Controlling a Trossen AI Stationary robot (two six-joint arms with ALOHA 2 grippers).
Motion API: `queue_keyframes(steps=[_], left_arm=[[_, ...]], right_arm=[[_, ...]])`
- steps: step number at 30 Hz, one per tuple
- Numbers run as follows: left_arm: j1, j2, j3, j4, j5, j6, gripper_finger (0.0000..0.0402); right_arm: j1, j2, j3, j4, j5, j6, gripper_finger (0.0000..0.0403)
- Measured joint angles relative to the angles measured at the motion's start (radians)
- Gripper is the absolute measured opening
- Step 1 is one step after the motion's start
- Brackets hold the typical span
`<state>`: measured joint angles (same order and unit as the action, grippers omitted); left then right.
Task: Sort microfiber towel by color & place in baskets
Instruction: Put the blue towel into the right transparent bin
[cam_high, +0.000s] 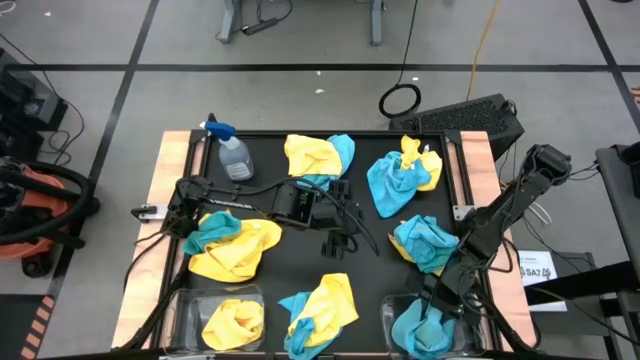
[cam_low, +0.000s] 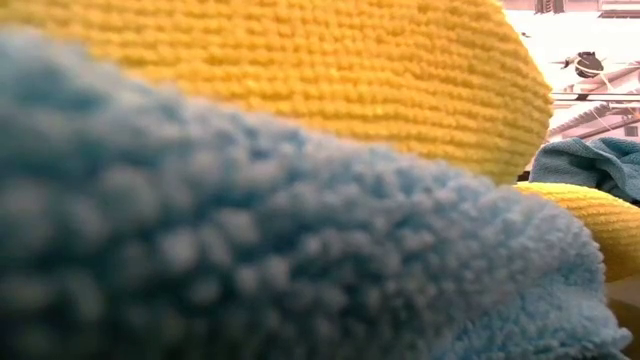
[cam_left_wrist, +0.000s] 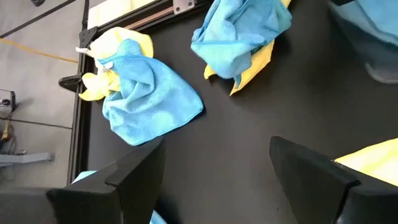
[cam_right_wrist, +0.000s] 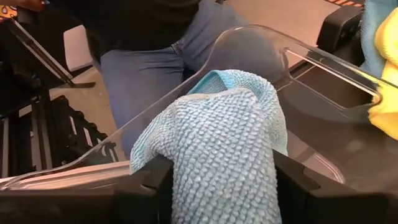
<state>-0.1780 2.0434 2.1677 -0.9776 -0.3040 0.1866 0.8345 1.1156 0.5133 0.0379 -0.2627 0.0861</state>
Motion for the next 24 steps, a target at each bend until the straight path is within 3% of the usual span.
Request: queue_keyframes(steps=[11, 24], left_arm=[[-0.036, 0.039, 0.0, 0.204, 0.248, 0.035, 0.0294], [-0.138, 0.245, 0.0, 0.603, 0.303, 0.062, 0.0294]], right_arm=[[0.0, 0.0, 0.0, -0.015, -0.001, 0.025, 0.0167], [0.002, -0.001, 0.0, -0.087, -0.017, 0.06, 0.0166]])
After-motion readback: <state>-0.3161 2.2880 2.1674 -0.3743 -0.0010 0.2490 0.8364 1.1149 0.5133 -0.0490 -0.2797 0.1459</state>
